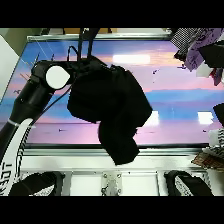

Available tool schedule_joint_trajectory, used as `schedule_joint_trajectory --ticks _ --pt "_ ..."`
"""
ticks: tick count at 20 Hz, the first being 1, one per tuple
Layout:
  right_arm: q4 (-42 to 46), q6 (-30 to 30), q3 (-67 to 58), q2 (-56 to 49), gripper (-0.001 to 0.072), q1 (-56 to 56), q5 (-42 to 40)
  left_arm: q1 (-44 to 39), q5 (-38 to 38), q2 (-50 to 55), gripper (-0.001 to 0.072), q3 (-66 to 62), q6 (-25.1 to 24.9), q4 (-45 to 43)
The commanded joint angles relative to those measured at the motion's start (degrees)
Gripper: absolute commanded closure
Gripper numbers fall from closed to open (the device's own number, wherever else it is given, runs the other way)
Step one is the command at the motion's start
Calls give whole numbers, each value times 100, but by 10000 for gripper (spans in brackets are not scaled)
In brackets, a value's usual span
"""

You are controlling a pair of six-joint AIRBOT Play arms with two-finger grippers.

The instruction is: Fold the clothes and pants, and hang the long-sleeved shirts on hangers.

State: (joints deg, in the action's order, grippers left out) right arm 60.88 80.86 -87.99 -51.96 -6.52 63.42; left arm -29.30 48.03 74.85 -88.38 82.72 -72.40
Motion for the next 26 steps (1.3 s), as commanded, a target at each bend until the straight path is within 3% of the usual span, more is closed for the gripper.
schedule_joint_trajectory --ticks 1,5,7,12,16,23,24,25,26 --pt "0 20 -7 4 699 -4 122 828 651 151 -13 55 909 7" --pt "2 20 -2 -17 699 -4 560 2006 1248 -640 -13 1661 931 83" --pt "2 22 20 -39 699 -4 603 2302 1401 -1027 -13 2824 920 544" --pt "-2 107 33 -109 699 -2 605 1840 608 -1032 -13 5056 385 2164" --pt "-2 107 31 -105 699 -2 610 1005 98 -149 -13 5016 229 2732" --pt "2 103 31 -105 699 -4 610 341 341 1021 -13 4011 214 2704" --pt "2 103 33 -107 699 -4 610 339 358 1091 72 3936 219 2708" --pt "4 101 33 -107 698 -4 610 341 417 1132 433 3851 210 2693" --pt "74 101 33 -107 698 -4 612 417 472 1115 691 3751 175 2636"
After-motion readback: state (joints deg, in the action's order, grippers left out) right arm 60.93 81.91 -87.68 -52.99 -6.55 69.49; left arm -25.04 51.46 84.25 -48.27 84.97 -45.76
